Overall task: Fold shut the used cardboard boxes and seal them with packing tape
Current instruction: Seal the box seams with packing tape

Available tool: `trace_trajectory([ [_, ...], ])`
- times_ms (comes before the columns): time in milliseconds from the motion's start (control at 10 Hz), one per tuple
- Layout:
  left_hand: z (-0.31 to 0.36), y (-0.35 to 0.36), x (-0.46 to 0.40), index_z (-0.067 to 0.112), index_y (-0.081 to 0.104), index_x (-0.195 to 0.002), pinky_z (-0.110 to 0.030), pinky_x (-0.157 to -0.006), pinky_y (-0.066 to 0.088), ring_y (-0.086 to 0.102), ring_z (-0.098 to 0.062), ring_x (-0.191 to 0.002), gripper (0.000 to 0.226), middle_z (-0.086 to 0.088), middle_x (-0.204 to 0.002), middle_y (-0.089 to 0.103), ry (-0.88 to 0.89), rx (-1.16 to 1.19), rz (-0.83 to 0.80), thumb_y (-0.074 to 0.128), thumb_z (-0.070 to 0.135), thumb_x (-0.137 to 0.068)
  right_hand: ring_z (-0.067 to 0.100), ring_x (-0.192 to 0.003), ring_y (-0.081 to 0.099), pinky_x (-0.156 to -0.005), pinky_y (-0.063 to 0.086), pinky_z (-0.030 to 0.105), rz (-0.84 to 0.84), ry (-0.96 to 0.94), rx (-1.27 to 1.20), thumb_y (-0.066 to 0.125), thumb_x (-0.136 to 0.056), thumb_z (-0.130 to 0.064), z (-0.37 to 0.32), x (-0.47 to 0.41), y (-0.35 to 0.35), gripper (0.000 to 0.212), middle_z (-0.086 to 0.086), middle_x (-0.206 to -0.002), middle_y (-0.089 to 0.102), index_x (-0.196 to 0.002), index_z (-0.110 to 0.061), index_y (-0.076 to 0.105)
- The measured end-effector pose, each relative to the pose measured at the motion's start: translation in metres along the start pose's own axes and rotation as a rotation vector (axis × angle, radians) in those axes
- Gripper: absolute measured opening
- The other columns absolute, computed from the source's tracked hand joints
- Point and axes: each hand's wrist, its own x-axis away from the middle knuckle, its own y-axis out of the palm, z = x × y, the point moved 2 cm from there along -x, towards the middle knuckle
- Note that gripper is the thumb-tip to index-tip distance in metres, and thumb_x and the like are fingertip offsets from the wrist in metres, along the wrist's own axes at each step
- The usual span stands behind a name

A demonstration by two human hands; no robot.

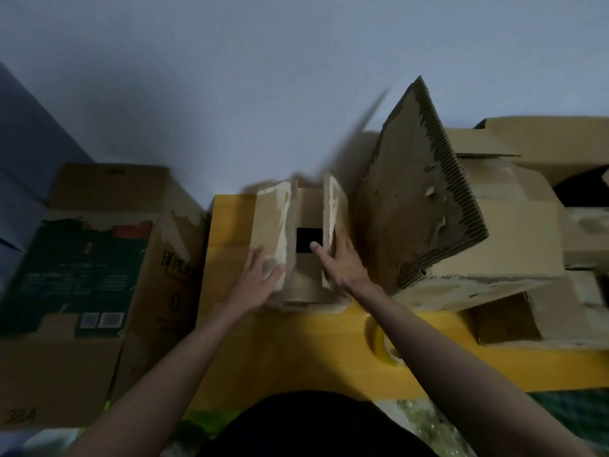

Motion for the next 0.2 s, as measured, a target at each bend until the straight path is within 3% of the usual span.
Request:
trace_trajectory([
  [100, 0.021, -0.004, -0.023, 0.026, 0.010, -0.161, -0.045, -0.121, 0.016, 0.007, -0.020, -0.154, 0.074, 0.006, -0.169, -0.003, 0.030, -0.055, -0.053, 0.034, 0.062, -0.101, 0.031, -0.155, 0.002, -0.119, 0.016, 0.059, -0.093, -0.027, 0.226, 0.024, -0.094, -0.077, 0.004, -0.010, -0.008, 0.077, -0.002, -0.169, 0.000, -0.158, -0.033, 0.015],
  [200, 0.031, -0.013, -0.029, 0.024, 0.016, -0.160, -0.044, -0.120, 0.020, 0.013, -0.021, -0.154, 0.070, 0.005, -0.168, 0.005, 0.054, -0.154, -0.072, 0.031, 0.061, -0.102, 0.032, -0.155, -0.004, -0.122, 0.010, 0.057, -0.145, -0.062, 0.378, 0.027, -0.101, -0.064, 0.015, -0.016, -0.006, 0.066, 0.002, -0.169, -0.004, -0.158, -0.031, 0.017],
])
